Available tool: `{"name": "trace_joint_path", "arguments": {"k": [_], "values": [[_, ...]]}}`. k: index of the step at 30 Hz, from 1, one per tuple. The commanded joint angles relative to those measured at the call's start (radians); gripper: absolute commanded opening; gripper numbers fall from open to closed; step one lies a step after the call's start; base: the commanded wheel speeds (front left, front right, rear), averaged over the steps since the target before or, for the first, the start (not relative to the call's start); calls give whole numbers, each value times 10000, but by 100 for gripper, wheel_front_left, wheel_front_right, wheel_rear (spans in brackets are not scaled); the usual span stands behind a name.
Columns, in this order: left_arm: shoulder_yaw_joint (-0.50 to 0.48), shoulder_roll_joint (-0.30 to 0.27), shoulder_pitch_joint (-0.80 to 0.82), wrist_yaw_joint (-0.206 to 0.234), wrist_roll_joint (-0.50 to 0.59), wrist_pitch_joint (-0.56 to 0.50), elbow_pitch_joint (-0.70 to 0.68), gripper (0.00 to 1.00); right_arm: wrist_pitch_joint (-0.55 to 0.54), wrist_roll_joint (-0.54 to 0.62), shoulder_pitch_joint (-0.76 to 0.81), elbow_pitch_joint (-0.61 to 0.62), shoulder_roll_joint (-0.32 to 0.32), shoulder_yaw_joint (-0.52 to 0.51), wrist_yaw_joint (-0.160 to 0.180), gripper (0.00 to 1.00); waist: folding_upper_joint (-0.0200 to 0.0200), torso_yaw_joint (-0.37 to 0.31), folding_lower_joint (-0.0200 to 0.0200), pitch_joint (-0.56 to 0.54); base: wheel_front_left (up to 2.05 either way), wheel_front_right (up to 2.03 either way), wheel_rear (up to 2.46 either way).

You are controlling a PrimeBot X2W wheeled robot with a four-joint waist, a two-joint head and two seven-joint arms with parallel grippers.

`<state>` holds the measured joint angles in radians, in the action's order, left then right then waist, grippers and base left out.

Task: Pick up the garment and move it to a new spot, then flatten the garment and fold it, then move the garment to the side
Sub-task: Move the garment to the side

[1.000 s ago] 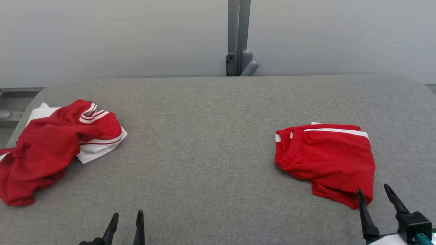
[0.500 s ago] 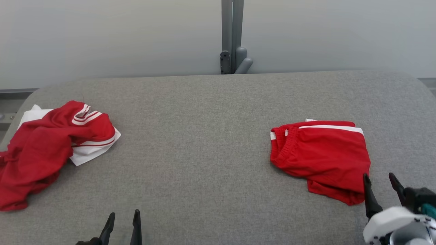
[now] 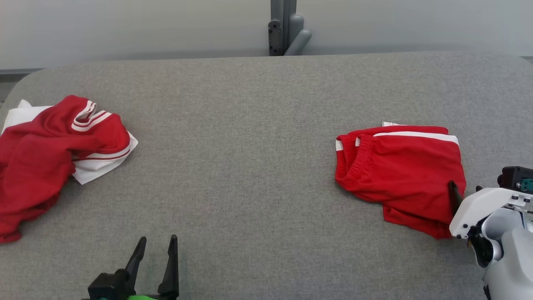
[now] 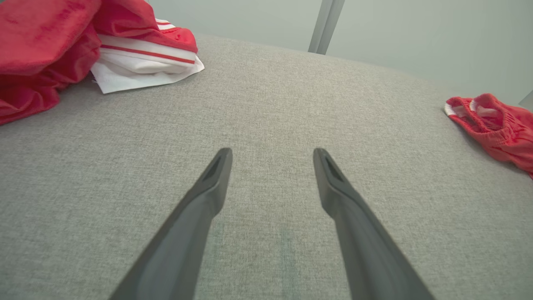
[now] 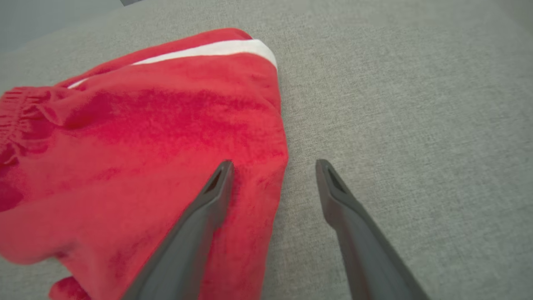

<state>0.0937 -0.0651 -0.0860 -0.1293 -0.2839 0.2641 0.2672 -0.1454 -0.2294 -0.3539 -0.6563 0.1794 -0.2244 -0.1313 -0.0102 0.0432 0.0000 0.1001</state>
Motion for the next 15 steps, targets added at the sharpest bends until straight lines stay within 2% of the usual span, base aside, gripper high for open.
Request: {"name": "trace_joint_path", "arguments": {"k": [1, 6, 7, 8, 11, 15], "values": [[-10, -79, 215, -25, 9, 3, 20, 100, -25, 72, -234, -203, -32, -119, 11, 100, 102, 187, 0, 315, 0, 0, 0], [-1, -120, 418, -25, -2, 3, 7, 100, -156, -207, -820, -1008, -295, -135, 11, 100, 102, 268, 0, 532, 0, 0, 0], [-7, -112, 459, -25, 14, 3, -24, 100, -246, -323, -949, -1162, -279, -124, 11, 60, 102, 255, 0, 613, 0, 0, 0], [9, -105, 511, -23, 28, 5, -61, 100, -279, -389, -1123, -1275, -232, -93, 9, 0, 102, 234, 0, 700, 0, 0, 0], [103, -79, 694, -23, 45, 3, -211, 100, -352, -488, -1690, -1400, -117, 190, 11, 0, 102, 105, 0, 1083, 0, 0, 0], [271, -181, 1209, -14, -23, 3, -640, 100, -671, -466, -2628, -1038, 829, 942, 12, 0, 102, -158, 0, 1982, 0, 0, 0]]}}
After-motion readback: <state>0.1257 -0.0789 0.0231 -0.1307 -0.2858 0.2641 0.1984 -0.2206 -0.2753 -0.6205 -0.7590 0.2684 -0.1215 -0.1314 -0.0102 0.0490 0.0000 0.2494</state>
